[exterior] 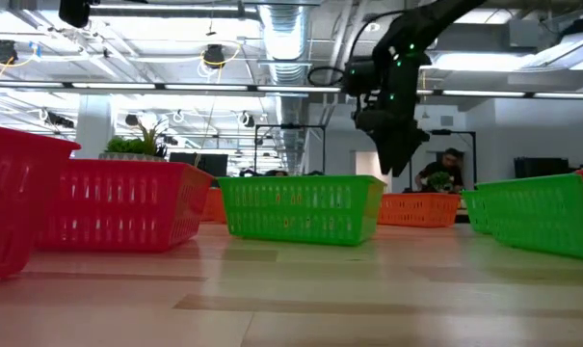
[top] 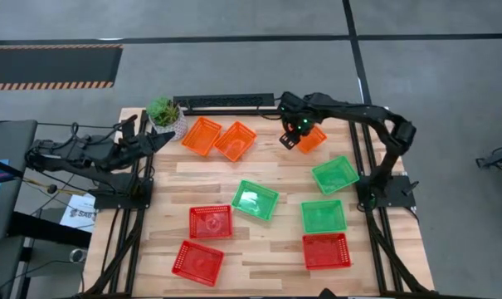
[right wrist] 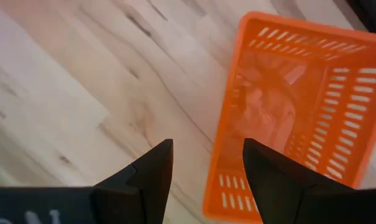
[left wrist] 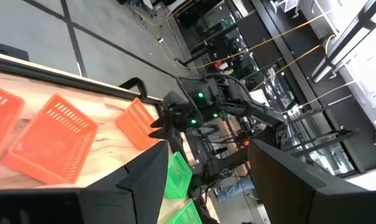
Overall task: Stack baskets by color
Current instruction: Stack the right orange bin on the middle orange bin
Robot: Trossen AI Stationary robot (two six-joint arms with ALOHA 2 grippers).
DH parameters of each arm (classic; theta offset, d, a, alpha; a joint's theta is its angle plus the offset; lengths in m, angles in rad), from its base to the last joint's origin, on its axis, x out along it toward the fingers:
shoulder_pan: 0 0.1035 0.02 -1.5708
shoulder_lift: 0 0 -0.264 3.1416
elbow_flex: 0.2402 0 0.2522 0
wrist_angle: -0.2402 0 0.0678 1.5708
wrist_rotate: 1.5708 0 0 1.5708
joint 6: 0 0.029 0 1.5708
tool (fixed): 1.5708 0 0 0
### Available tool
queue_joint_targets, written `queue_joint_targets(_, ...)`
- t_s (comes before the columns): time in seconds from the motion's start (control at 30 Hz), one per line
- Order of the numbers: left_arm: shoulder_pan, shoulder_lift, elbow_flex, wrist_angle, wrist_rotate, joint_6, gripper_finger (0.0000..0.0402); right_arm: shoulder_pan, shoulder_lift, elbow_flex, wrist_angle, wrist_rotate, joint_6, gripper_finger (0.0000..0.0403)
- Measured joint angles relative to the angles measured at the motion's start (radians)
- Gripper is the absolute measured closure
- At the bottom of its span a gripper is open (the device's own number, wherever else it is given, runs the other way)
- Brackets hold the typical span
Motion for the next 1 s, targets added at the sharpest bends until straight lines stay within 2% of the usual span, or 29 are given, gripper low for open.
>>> queue_joint_targets(0.33, 0.0, 0.0, 0.0, -0.037, -0.003, -0.005, 0.0191, -0.033, 0.09, 0.0, 0.046, 0.003, -0.019, 0.0192)
queue_joint_targets(0.5, 0.0, 0.0, 0.0, -0.039, -0.015, -0.003, 0.0191, -0.036, 0.129, 0.0, 0.054, 0.007, 0.008, 0.0252)
queue_joint_targets(0.67, 0.0, 0.0, 0.0, -0.051, -0.015, 0.0, 0.0191, -0.035, 0.138, 0.0, 0.061, 0.031, 0.01, 0.0371)
queue_joint_targets(0.7, 0.0, 0.0, 0.0, -0.052, -0.015, 0.0, 0.0191, -0.035, 0.133, 0.0, 0.069, 0.05, 0.008, 0.0384)
queue_joint_targets(0.87, 0.0, 0.0, 0.0, -0.056, -0.015, 0.0, 0.0191, -0.032, 0.07, 0.021, 0.057, 0.086, -0.007, 0.0392)
queue_joint_targets(1.0, 0.0, 0.0, 0.0, -0.067, -0.025, 0.0, 0.0191, -0.008, -0.011, 0.088, 0.069, 0.103, -0.124, 0.0395)
